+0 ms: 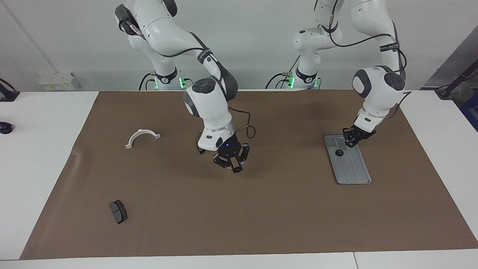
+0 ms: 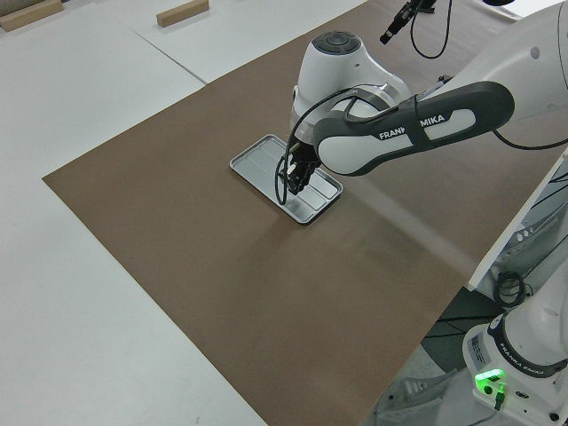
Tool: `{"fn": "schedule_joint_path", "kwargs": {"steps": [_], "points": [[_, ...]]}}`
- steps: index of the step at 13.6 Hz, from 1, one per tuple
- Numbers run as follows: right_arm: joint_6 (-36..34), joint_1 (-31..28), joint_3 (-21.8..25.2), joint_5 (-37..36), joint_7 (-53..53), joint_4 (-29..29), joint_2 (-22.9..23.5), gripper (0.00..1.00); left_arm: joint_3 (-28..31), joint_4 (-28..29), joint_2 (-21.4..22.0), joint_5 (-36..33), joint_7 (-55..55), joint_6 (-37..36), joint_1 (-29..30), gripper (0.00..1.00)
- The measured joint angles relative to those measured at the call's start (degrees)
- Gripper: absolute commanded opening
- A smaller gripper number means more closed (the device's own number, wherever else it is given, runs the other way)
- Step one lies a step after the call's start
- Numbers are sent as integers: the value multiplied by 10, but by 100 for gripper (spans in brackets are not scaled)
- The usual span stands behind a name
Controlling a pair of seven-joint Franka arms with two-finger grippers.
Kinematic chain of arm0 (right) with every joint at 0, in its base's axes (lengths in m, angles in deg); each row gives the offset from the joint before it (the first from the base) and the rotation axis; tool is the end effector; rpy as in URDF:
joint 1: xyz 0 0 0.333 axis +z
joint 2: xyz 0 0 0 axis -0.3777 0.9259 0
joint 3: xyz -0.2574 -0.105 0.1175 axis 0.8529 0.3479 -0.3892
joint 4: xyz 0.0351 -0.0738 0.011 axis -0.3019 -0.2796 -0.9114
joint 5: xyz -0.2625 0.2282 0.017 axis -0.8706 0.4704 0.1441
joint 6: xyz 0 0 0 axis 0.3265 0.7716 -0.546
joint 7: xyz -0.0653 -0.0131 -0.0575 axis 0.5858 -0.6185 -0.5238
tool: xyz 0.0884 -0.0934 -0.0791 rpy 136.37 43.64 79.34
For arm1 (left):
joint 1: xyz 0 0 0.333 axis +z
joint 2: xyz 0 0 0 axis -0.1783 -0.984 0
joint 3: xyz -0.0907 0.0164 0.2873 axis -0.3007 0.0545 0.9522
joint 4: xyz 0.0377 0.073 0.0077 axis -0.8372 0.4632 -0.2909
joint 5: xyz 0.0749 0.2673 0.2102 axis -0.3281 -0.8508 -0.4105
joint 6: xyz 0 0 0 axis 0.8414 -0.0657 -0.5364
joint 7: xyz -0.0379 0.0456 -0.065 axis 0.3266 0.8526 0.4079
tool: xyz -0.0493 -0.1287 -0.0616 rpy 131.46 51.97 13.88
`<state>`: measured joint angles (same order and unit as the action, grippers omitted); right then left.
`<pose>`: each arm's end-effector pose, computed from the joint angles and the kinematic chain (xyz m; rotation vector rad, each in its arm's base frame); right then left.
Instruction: Pick bearing gear from pile to tray
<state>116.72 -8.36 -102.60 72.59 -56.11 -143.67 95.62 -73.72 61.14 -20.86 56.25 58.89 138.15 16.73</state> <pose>0.5856 0.3628 0.3680 -2.7992 -0.3761 -0.5306 0.4934 0.0411 0.3068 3.1254 -0.0383 0.0994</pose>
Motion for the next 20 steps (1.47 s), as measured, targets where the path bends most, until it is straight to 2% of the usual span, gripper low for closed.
{"fn": "schedule_joint_path", "kwargs": {"steps": [1, 2, 3, 4, 5, 6, 7, 10, 12, 15, 17, 19, 20], "points": [[17, 20, 1, -1, 14, 0, 3, 18, 0, 0, -4, 0, -2, 7, 0, 75], [26, 40, 2, -4, 22, -1, 10, 30, 0, 0, -9, 0, -3, 16, 0, 100], [32, 55, 4, -15, 35, -1, 19, 34, 0, -1, -15, 0, -4, 20, 0, 100], [40, 66, 5, -31, 50, -1, 32, 44, 0, -4, -18, 0, -5, 20, 0, 100], [50, 71, 6, -53, 69, -1, 44, 67, 0, -12, -20, 0, -6, 16, 0, 100], [57, 73, 6, -74, 87, -1, 54, 78, 0, -27, -20, 0, -7, 1, 0, 100], [59, 73, 7, -84, 101, -1, 59, 82, -1, -50, -19, 0, -8, -24, 0, 100], [59, 70, 11, -86, 111, 3, 59, 84, -10, -138, -13, 0, -8, -103, -6, 100], [45, 53, 27, -86, 113, 15, 54, 85, -14, -179, -14, 1, 31, -120, -37, 100], [-55, -11, 33, -87, 112, 49, 28, 88, -16, -196, -24, 1, 155, -101, -120, 100], [-138, -43, 33, -87, 111, 60, -5, 90, -18, -198, -39, -3, 249, -74, -187, 100], [-235, -68, 32, -87, 109, 62, -49, 91, -18, -212, -71, -33, 358, -60, -247, 100], [-278, -80, 32, -83, 104, 63, -71, 95, -18, -225, -93, -52, 410, -55, -271, 100]]}}
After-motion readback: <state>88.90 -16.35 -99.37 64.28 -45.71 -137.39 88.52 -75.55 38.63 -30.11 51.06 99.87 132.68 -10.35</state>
